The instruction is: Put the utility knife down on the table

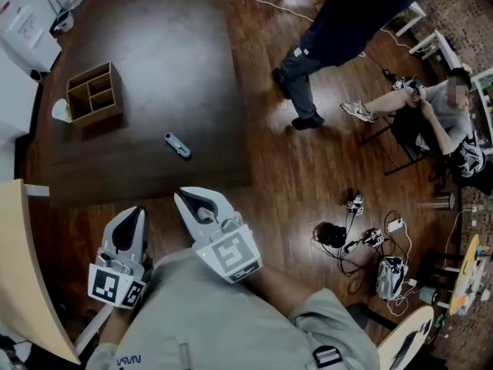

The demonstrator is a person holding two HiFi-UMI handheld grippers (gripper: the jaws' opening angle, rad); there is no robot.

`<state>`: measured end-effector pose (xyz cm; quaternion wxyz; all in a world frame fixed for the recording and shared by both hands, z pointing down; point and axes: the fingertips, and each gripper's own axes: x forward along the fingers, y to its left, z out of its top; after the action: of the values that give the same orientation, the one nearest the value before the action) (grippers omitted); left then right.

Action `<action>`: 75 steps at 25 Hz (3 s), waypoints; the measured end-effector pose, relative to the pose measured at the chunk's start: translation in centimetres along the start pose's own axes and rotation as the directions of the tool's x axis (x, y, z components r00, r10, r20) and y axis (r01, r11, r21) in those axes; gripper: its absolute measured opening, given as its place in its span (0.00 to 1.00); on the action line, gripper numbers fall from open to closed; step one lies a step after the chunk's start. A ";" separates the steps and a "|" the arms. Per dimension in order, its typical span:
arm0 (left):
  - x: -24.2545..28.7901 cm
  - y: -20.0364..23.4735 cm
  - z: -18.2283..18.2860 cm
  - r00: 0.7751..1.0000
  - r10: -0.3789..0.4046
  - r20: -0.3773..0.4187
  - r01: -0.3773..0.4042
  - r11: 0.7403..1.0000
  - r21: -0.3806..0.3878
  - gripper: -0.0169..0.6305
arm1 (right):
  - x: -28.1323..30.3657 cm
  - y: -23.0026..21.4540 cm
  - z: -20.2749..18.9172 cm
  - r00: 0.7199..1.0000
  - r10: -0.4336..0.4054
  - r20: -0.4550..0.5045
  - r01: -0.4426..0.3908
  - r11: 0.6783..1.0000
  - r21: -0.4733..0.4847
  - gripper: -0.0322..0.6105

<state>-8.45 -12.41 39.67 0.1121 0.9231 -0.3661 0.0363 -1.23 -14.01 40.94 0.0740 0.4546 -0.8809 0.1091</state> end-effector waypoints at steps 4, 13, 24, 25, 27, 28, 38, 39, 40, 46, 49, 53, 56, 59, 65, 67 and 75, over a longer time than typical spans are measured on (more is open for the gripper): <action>-4.8 -1.5 -0.8 1.000 -0.020 0.010 0.020 1.000 0.011 0.03 | -2.0 5.1 -1.1 1.000 -0.002 -0.005 0.002 1.000 0.002 0.05; -14.6 -6.3 -5.4 0.995 -0.098 0.032 0.100 0.993 -0.067 0.03 | -8.2 15.3 -4.6 0.999 -0.046 -0.024 0.047 0.999 0.008 0.05; -18.9 -12.8 -5.7 0.988 -0.120 0.098 0.125 0.991 -0.051 0.03 | -15.4 18.9 -5.0 0.999 -0.049 -0.009 0.047 0.994 -0.100 0.05; -19.0 -13.4 -6.0 0.989 -0.113 0.096 0.118 0.992 -0.048 0.03 | -16.2 18.9 -5.1 0.999 -0.044 -0.004 0.043 0.994 -0.096 0.05; -18.9 -15.0 -6.4 0.991 -0.099 0.091 0.103 0.994 -0.033 0.03 | -17.8 18.6 -5.3 0.999 -0.032 0.007 0.032 0.995 -0.090 0.05; -18.7 -15.8 -6.7 0.992 -0.091 0.089 0.094 0.995 -0.027 0.03 | -18.7 18.3 -5.3 1.000 -0.024 0.017 0.025 0.995 -0.100 0.05; -17.5 -27.2 -8.8 0.998 0.018 0.066 -0.013 0.997 -0.072 0.03 | -29.0 16.0 -8.0 0.998 0.068 0.006 -0.066 0.984 -0.168 0.05; -17.6 -27.7 -9.1 0.997 0.038 0.063 -0.034 0.997 -0.072 0.03 | -29.7 15.9 -8.4 0.997 0.078 0.007 -0.076 0.982 -0.170 0.05; -17.7 -28.2 -9.4 0.997 0.057 0.059 -0.052 0.996 -0.071 0.03 | -30.4 15.7 -8.7 0.996 0.087 0.011 -0.084 0.982 -0.168 0.05; -18.0 -31.4 -10.5 0.992 0.120 0.042 -0.118 0.992 -0.049 0.03 | -33.9 15.6 -10.0 0.990 0.138 0.018 -0.133 0.977 -0.168 0.05; -18.4 -32.5 -10.7 0.989 0.144 0.042 -0.142 0.989 -0.051 0.03 | -34.8 15.8 -10.2 0.987 0.159 0.018 -0.154 0.976 -0.156 0.05; -19.1 -33.3 -10.9 0.981 0.186 0.052 -0.183 0.981 -0.064 0.03 | -35.4 16.3 -10.2 0.982 0.189 0.028 -0.182 0.971 -0.157 0.05; -19.5 -33.4 -10.9 0.977 0.207 0.056 -0.203 0.977 -0.069 0.03 | -35.5 16.5 -10.3 0.979 0.202 0.034 -0.195 0.970 -0.145 0.05; -20.4 -33.2 -11.7 0.973 0.223 0.058 -0.222 0.975 -0.028 0.03 | -35.8 16.8 -10.5 0.977 0.212 0.035 -0.205 0.968 -0.142 0.05; -21.0 -32.7 -11.5 0.962 0.262 0.072 -0.260 0.965 -0.042 0.03 | -35.7 16.9 -10.6 0.977 0.211 0.032 -0.204 0.968 -0.147 0.05; -20.9 -32.4 -11.1 0.958 0.277 0.076 -0.272 0.960 -0.073 0.03 | -35.4 16.9 -10.6 0.978 0.208 0.032 -0.201 0.968 -0.151 0.05; -21.1 -32.0 -11.2 0.960 0.268 0.082 -0.264 0.962 -0.064 0.03 | -35.2 17.0 -10.8 0.980 0.195 0.031 -0.188 0.971 -0.144 0.05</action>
<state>-1.75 26.96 41.66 0.1137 0.8629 -0.4924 -0.0003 5.48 26.00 41.12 0.0752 0.3634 -0.9276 0.0431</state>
